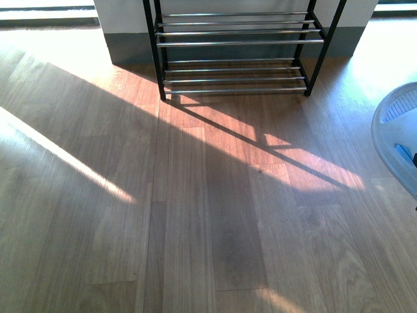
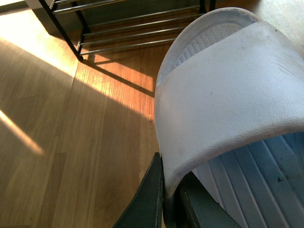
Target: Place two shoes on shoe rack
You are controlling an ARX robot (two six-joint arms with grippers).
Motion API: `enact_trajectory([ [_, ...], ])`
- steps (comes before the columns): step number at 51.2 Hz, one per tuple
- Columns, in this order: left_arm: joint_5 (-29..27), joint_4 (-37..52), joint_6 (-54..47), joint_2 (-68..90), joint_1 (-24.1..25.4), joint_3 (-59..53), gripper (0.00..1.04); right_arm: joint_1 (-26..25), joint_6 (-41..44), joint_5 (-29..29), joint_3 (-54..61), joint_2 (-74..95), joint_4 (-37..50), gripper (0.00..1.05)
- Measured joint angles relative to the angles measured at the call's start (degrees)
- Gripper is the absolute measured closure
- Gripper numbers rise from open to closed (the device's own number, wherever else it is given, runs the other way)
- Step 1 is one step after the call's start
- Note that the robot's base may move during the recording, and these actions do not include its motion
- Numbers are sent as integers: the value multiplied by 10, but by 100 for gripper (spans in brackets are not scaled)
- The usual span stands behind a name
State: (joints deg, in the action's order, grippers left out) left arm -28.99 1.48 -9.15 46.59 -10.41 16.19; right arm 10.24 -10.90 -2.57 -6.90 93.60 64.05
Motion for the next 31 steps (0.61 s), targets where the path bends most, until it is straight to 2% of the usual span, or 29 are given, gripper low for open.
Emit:
enact_trajectory([
  [31,2,-1,0,1,-1,-3,103,0,0,0,0,0,0,103],
])
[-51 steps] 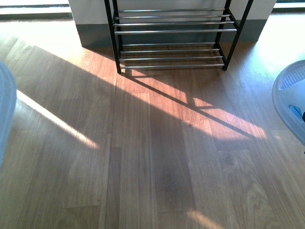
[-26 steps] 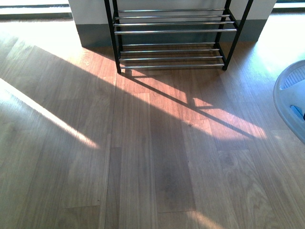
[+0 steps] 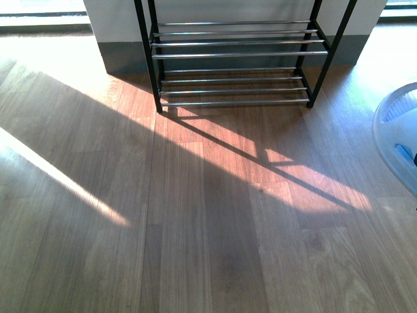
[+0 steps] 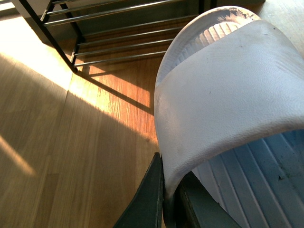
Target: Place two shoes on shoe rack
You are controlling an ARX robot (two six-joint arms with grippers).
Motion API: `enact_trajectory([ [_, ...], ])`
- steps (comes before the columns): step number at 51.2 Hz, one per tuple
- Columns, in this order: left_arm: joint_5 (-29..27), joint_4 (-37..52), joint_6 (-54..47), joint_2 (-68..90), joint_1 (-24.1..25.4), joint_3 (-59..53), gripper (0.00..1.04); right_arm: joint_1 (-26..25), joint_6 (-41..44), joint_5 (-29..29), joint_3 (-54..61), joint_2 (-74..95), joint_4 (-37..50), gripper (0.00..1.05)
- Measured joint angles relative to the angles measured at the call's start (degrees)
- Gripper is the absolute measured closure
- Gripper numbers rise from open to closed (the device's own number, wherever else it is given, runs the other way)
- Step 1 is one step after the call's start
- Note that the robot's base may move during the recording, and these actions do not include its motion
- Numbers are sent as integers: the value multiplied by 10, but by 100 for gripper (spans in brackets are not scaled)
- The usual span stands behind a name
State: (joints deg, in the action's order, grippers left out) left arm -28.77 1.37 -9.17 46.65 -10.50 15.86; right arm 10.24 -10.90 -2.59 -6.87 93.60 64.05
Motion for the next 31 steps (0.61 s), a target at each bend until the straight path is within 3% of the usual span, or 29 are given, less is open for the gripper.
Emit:
enact_trajectory([
  [31,-1,0,0,0,0,0,103,0,0,0,0,0,0,103],
])
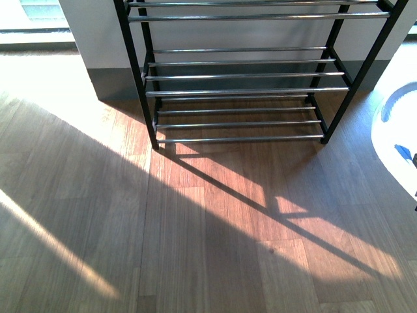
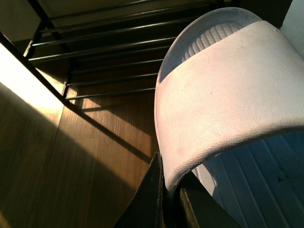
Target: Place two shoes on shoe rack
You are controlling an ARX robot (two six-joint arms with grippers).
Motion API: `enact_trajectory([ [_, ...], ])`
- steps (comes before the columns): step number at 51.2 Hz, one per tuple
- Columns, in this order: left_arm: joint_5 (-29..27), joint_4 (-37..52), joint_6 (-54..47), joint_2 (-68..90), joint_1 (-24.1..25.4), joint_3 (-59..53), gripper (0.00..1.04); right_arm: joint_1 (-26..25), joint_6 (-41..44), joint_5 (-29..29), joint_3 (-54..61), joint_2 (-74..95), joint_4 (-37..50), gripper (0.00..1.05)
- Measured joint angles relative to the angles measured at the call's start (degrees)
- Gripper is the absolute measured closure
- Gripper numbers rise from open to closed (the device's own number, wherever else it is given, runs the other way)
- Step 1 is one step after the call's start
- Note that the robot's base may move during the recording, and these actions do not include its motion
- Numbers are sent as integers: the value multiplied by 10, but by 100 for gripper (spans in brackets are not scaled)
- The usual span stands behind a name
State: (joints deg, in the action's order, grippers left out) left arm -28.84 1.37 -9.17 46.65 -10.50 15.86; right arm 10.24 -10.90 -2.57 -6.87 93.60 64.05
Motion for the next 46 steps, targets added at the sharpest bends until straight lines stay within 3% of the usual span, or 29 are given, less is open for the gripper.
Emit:
enact_trajectory([
  [46,1,0,0,1,0,0,103,0,0,0,-1,1,0,103],
])
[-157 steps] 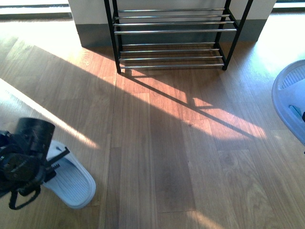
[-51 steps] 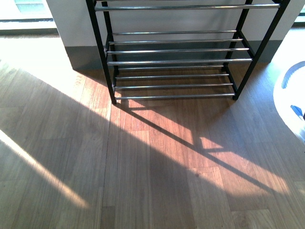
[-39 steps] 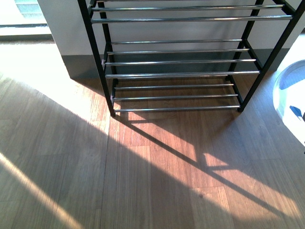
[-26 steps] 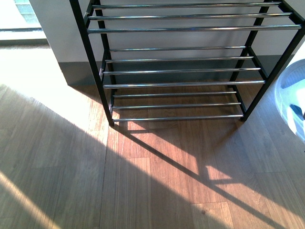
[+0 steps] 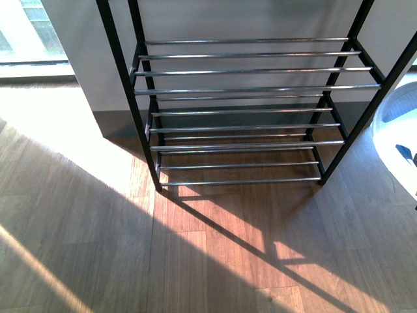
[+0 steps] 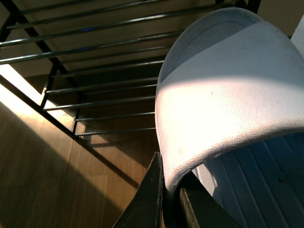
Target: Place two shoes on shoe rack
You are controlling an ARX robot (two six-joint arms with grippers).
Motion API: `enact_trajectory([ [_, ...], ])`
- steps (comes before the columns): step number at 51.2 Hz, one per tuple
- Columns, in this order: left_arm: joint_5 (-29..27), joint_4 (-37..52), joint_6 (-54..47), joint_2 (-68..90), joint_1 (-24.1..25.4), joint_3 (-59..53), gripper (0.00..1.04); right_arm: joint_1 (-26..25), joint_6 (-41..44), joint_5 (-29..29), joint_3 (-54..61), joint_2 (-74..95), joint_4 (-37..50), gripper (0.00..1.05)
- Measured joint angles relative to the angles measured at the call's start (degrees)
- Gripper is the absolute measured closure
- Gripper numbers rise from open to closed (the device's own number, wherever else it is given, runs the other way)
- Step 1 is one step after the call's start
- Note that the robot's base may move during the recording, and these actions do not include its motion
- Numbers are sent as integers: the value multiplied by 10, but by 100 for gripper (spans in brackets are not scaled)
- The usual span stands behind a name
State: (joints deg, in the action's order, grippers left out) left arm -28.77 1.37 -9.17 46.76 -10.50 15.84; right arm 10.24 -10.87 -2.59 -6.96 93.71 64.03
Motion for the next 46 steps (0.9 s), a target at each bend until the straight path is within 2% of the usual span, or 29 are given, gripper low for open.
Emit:
enact_trajectory([
  [35,0,0,0,0,0,0,103,0,0,0,0,0,0,103],
  [37,0,0,0,0,0,0,103,-2,4,9,2,5,12,103],
  [41,0,0,0,0,0,0,103,2,28,110,0,29,103,103],
  [43,0,0,0,0,0,0,103,17,27,128,-13,19,91,103],
  [46,0,0,0,0,0,0,103,54,7,120,-51,-8,28,103],
])
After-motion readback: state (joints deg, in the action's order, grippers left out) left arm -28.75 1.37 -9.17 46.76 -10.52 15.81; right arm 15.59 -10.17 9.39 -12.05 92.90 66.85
